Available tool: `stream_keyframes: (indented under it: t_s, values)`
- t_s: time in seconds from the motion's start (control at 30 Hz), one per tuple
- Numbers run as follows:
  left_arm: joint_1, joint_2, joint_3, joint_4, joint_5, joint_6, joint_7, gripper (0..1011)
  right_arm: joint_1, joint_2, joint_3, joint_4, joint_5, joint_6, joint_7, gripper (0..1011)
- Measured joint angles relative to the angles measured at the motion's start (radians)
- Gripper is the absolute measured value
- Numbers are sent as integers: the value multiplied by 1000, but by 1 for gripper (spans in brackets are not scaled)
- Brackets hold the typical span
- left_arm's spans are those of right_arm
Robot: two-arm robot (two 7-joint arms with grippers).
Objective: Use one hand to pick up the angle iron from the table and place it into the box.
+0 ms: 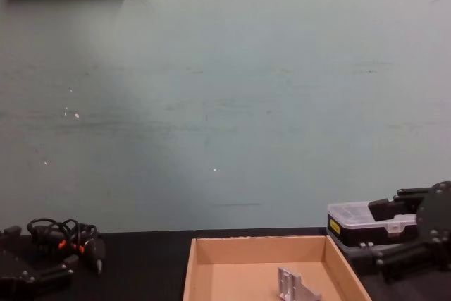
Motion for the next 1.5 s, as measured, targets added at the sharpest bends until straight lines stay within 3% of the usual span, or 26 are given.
stream_keyframes:
  t_s: [0.1, 0.23, 0.57, 0.9, 1.5]
  values:
    - [0, 0, 0, 0, 0, 0, 0, 1000, 0, 56, -18, -55, 3, -6, 54, 1000]
    - [0, 0, 0, 0, 0, 0, 0, 1000, 9, 100, -47, -97, 2, -12, 111, 1000]
    - [0, 0, 0, 0, 0, 0, 0, 1000, 72, 150, -169, -130, -39, -25, 262, 1000]
    - [0, 0, 0, 0, 0, 0, 0, 1000, 121, 141, -257, -100, -78, -27, 319, 1000]
    - [0, 0, 0, 0, 0, 0, 0, 1000, 171, 85, -383, -9, -120, -40, 345, 1000]
